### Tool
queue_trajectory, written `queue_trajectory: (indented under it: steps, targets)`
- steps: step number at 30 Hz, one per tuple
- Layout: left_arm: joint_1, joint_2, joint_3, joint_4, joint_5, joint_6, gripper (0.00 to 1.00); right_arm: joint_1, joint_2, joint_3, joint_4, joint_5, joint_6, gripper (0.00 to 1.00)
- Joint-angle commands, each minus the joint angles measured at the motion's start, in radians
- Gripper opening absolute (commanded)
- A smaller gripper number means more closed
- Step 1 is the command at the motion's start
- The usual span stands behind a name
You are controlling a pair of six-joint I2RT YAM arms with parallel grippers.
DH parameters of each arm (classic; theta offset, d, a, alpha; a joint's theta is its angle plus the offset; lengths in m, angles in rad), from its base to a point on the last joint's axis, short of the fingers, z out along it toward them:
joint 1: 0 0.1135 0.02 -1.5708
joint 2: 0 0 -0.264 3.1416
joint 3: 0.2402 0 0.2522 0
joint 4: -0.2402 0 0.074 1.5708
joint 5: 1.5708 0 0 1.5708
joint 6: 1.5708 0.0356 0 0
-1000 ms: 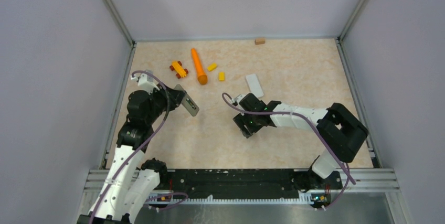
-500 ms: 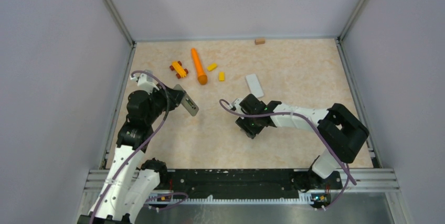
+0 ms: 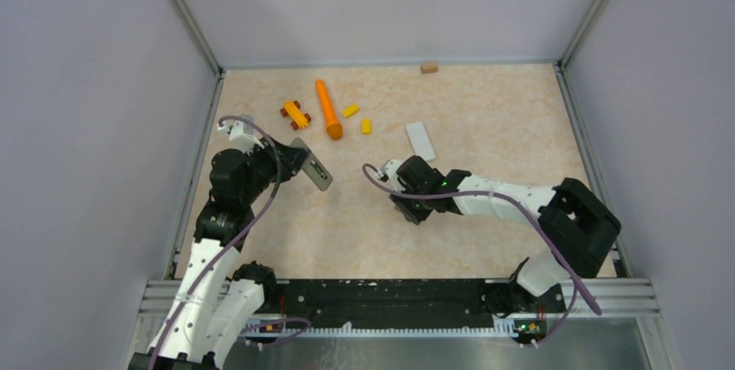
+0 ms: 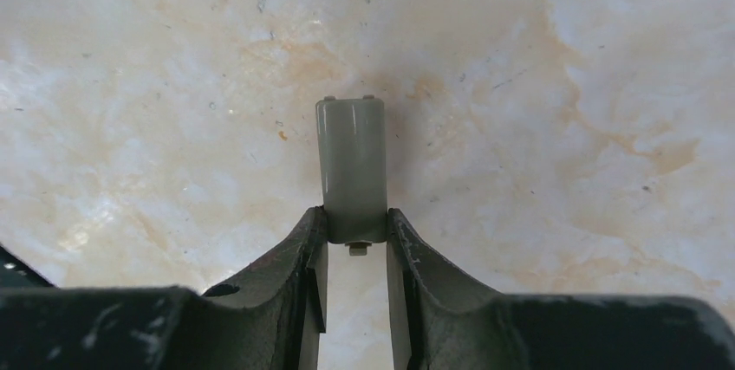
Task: Load the batteries into the remote control
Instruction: Pick up the battery cover at the center of the board, then load the battery cover into the remote control.
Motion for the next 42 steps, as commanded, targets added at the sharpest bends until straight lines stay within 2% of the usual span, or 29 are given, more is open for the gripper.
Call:
queue_trajectory:
  steps: [1,4,7,11,17,25,34,42]
  targets:
    - [0.004,0.030,-0.035,0.184,0.137,-0.054,0.00,0.009,-0.195,-0.028,0.153,0.013,0.084,0.15]
    - [0.002,0.079,-0.059,0.324,0.286,-0.095,0.00,0.012,-0.309,-0.049,0.243,-0.031,0.123,0.14]
    - [-0.002,0.134,-0.077,0.442,0.353,-0.155,0.00,0.022,-0.402,-0.048,0.312,-0.085,0.149,0.14]
    - [-0.025,0.169,-0.100,0.578,0.373,-0.186,0.00,0.047,-0.436,0.014,0.318,-0.095,0.182,0.14]
    - [-0.124,0.161,-0.154,0.750,0.299,-0.184,0.00,0.121,-0.349,0.197,0.191,-0.049,0.250,0.14]
    - [-0.168,0.128,-0.202,0.812,0.244,-0.167,0.00,0.183,-0.272,0.349,0.068,0.086,0.243,0.13]
    - [-0.169,0.089,-0.207,0.795,0.216,-0.172,0.00,0.218,-0.187,0.445,-0.040,0.138,0.233,0.13]
    - [-0.169,0.090,-0.194,0.764,0.227,-0.173,0.00,0.228,-0.174,0.445,-0.011,0.187,0.219,0.13]
